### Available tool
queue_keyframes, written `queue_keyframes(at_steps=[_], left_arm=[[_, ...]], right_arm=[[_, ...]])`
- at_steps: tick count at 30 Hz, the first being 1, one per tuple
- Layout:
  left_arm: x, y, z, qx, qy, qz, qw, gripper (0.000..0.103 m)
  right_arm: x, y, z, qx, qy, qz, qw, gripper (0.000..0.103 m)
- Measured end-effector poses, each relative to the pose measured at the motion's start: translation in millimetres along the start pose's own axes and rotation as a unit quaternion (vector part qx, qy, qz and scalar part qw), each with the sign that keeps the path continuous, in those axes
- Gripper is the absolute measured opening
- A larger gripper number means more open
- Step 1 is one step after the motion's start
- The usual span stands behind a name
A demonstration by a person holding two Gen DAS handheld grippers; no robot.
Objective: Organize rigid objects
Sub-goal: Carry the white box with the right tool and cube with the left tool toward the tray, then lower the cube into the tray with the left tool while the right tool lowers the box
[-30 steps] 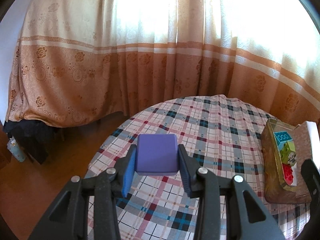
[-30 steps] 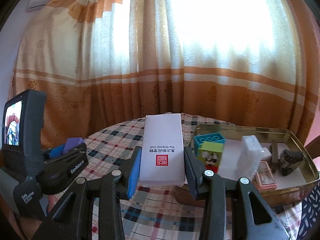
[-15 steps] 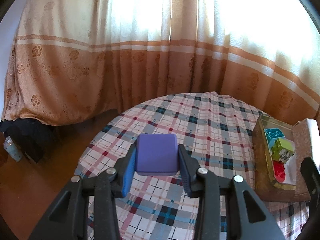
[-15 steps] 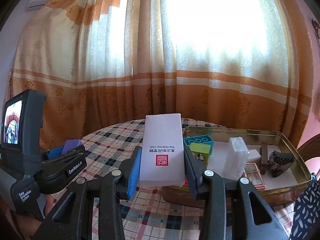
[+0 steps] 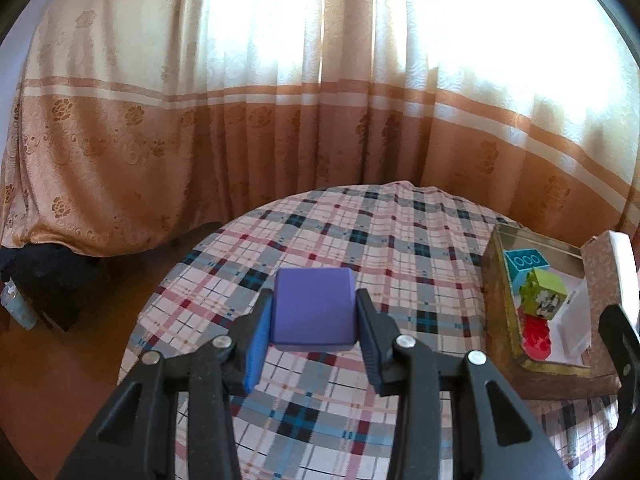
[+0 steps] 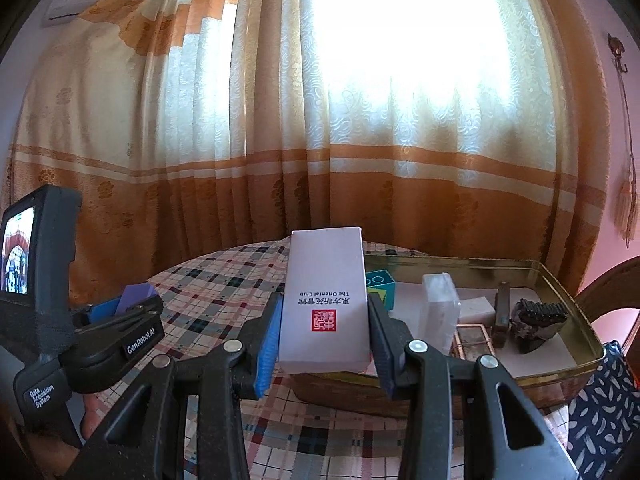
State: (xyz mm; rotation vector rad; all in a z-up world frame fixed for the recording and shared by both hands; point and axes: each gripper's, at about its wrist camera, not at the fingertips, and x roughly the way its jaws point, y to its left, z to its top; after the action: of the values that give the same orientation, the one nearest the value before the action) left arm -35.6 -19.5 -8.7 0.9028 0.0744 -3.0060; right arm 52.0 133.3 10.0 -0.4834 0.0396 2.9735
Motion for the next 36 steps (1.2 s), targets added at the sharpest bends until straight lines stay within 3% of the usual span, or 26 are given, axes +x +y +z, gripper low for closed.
queue_keyframes(at_steps=[15, 36], left_arm=[[-6, -34, -1, 0.022, -0.005, -0.023, 0.9995, 0.04], [-16, -81, -5, 0.059, -0.016, -0.059, 0.9964, 0.04]], right_arm=[[-9, -24, 0, 0.019, -0.007, -0.019, 1.0, 0.043], [-18, -75, 1, 0.038, -0.021, -0.083, 0.996, 0.043]])
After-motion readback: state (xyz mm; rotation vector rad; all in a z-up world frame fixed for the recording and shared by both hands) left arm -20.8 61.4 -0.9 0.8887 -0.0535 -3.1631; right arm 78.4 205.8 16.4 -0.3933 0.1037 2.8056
